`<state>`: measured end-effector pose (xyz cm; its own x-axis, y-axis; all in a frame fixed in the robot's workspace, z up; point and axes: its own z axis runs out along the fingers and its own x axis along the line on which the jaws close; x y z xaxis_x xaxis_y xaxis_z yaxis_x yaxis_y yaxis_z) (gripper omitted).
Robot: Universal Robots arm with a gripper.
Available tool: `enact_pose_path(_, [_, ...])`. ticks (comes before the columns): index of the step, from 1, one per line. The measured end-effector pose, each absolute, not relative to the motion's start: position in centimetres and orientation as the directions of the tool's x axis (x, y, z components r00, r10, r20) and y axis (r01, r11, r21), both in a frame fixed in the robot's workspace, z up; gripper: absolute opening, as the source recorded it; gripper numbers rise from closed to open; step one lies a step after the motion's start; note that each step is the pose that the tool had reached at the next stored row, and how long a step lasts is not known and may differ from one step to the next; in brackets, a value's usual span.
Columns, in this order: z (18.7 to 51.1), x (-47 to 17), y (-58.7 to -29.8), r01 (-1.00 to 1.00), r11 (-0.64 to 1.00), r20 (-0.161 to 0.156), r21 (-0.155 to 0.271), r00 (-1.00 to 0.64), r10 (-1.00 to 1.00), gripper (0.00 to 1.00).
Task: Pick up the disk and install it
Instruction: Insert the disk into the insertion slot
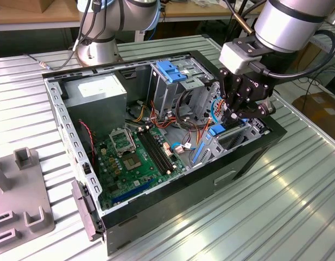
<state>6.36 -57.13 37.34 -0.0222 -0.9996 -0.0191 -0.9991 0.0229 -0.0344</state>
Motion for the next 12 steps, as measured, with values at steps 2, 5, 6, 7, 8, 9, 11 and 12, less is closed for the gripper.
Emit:
enact_pose_path(2, [37.33, 6.36, -57.14, -0.999, 0.023, -0.019, -0.034, -0.022, -1.0, 0.1])
enact_pose_path(5, [37.33, 6.36, -57.15, -0.999, 0.023, -0.019, -0.034, -0.022, -1.0, 0.1])
enact_pose_path(6, [37.33, 6.36, -57.15, -0.999, 0.023, -0.019, -0.034, -0.022, -1.0, 0.1])
enact_pose_path(7, [37.33, 6.36, -57.15, -0.999, 0.023, -0.019, -0.034, -0.022, -1.0, 0.1])
enact_pose_path(8, [37.33, 6.36, -57.16, -0.999, 0.023, -0.019, -0.034, -0.022, -1.0, 0.1])
enact_pose_path(9, [37.33, 6.36, -57.16, -0.999, 0.023, -0.019, -0.034, -0.022, -1.0, 0.1])
enact_pose_path(11, [37.33, 6.36, -57.17, -0.999, 0.023, -0.019, -0.034, -0.022, -1.0, 0.1])
enact_pose_path(12, [37.33, 6.36, -57.17, -0.999, 0.023, -0.019, -0.034, -0.022, -1.0, 0.1])
